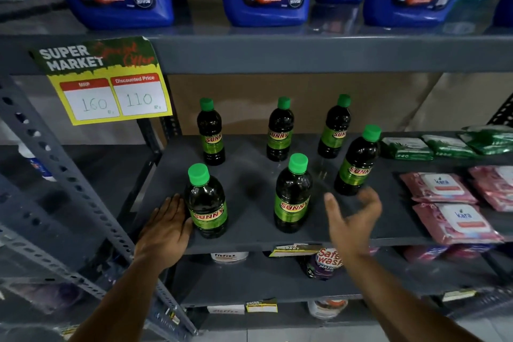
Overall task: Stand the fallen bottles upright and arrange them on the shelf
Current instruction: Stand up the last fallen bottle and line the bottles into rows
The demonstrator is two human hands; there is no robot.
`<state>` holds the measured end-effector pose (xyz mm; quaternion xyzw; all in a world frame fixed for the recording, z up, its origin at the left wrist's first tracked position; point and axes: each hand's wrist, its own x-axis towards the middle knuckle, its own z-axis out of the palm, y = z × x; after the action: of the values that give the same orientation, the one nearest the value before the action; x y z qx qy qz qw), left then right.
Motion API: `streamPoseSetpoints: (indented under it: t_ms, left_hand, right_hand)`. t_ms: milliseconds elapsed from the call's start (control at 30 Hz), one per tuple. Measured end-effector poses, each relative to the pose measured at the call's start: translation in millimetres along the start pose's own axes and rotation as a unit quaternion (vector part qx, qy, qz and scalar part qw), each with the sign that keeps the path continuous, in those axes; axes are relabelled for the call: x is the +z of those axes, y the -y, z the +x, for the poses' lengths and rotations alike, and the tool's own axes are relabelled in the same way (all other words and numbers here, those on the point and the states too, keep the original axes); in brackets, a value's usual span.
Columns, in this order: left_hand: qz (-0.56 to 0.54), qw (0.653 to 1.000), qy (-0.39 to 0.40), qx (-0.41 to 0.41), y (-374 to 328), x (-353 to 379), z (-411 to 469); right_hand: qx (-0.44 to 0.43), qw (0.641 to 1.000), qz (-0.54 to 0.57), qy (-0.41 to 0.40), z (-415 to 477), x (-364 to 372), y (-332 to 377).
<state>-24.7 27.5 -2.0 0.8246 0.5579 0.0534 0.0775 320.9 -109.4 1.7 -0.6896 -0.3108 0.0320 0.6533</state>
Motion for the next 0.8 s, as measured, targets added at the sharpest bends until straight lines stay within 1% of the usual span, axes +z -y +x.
streamPoseSetpoints:
  t_ms: [33, 67, 100, 200, 233, 300, 400, 567, 800]
  left_hand:
    - [-0.001, 1.000, -0.002, 0.003, 1, 0, 0]
    - [-0.003, 1.000, -0.003, 0.006, 1, 1, 0]
    - [-0.004, 1.000, -0.005, 0.009, 1, 1, -1]
    - [0.000, 1.000, -0.005, 0.005, 2, 1, 1]
    - [0.004, 1.000, -0.004, 0.006, 2, 1, 1]
    - [0.016, 1.000, 0.001, 0.009, 3, 2, 2]
    - [0.023, 1.000, 0.008, 0.011, 3, 2, 1]
    - [0.021, 1.000, 0.007, 0.008, 2, 0, 1]
    - [0.009, 1.000, 0.004, 0.006, 1, -1, 0]
  right_hand:
    - [0.024, 0.999, -0.033, -0.034, 19, -4, -6]
    - [0.043, 0.997, -0.059, -0.041, 39, -8, -8]
    - [0.055, 0.996, -0.071, -0.021, 57, -11, -10]
    - [0.059, 0.990, -0.078, 0.097, 94, -11, -19]
    - [0.066, 0.986, -0.101, 0.119, 100, -10, -24]
    - [0.088, 0.979, -0.139, 0.119, 106, -7, -34]
    - [0.093, 0.977, -0.162, 0.104, 109, -6, -40]
    - [0.085, 0.975, -0.175, 0.107, 106, -9, -36]
    - [0.071, 0.978, -0.160, 0.117, 77, -26, -33]
